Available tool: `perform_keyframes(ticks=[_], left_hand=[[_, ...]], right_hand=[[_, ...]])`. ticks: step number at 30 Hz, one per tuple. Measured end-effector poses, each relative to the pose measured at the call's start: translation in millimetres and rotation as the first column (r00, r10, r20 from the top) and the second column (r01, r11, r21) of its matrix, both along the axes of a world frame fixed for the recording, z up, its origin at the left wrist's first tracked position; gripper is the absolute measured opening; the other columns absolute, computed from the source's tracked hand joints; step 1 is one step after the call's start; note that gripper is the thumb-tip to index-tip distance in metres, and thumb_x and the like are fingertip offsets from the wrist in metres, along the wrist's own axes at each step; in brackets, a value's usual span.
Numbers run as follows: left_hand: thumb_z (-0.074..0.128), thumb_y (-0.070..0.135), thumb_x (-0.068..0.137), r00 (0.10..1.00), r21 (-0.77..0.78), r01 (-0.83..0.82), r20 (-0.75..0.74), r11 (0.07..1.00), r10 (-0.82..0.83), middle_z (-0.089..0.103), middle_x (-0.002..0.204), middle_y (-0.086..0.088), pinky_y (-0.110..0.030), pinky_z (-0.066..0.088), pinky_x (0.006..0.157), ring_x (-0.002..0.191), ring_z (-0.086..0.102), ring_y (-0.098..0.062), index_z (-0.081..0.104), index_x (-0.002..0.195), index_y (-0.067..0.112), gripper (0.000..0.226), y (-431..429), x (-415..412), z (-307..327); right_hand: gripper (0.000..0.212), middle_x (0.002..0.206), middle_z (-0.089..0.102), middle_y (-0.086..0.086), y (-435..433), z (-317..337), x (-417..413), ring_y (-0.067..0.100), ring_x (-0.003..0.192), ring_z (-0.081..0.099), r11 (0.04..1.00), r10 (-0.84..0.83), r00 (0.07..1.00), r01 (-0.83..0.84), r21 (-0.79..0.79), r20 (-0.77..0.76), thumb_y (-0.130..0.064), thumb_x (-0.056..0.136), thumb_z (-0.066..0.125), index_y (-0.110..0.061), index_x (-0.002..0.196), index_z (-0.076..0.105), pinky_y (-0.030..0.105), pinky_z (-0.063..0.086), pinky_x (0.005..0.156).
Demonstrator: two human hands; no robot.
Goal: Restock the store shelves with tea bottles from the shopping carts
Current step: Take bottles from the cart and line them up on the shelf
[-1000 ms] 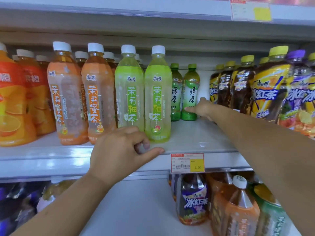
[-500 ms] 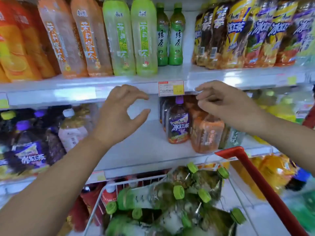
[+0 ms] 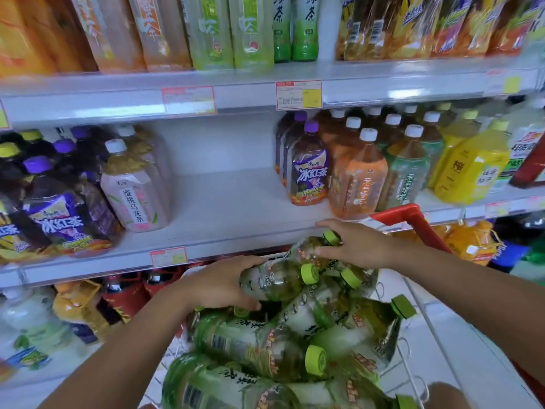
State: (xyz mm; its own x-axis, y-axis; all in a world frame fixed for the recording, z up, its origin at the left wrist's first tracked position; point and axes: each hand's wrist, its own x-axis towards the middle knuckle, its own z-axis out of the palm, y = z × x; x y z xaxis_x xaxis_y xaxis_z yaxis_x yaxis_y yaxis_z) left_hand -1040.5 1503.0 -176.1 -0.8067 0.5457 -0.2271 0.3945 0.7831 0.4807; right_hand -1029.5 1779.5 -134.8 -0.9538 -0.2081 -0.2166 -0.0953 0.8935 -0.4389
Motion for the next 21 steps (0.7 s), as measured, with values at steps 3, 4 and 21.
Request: perform_keyframes(ticks=[3,4,21], left_hand=[[0.084,0.036,0.072,1.0,0.1,-0.025,0.008,0.995,0.024,0.051,0.139,0.014,-0.024,0.038,0.1,0.124,0.049,-0.007,0.041,0.145,0.036,0.085,2,-1,-13],[0.085,0.034,0.071,1.0,0.135,-0.031,0.005,0.99,0.03,0.054,0.133,0.015,-0.027,0.041,0.1,0.12,0.052,-0.007,0.044,0.141,0.036,0.082,4,0,-17],[0.081,0.001,0.073,0.965,0.649,-0.254,0.122,0.717,0.231,0.071,0.11,-0.002,-0.024,0.051,0.088,0.106,0.067,-0.013,0.057,0.118,0.013,0.053,-16,-7,-25]], right_hand=[[0.078,0.152,0.034,-0.007,-3,-7,-7,0.014,0.129,0.043,0.996,-0.036,0.998,0.04,-0.082,0.05,-0.058,0.08,0.065,-0.033,0.144,0.03,0.026,0.038,0.098],[0.076,0.148,0.037,-0.008,-2,-7,-7,0.012,0.124,0.045,0.993,-0.05,0.997,0.056,-0.101,0.059,-0.055,0.078,0.069,-0.034,0.142,0.033,0.025,0.04,0.094],[0.068,0.127,0.056,-0.008,-58,-4,0,0.012,0.118,0.055,0.863,-0.017,0.996,0.059,-0.502,0.089,-0.025,0.076,0.081,-0.022,0.133,0.045,0.033,0.049,0.096]])
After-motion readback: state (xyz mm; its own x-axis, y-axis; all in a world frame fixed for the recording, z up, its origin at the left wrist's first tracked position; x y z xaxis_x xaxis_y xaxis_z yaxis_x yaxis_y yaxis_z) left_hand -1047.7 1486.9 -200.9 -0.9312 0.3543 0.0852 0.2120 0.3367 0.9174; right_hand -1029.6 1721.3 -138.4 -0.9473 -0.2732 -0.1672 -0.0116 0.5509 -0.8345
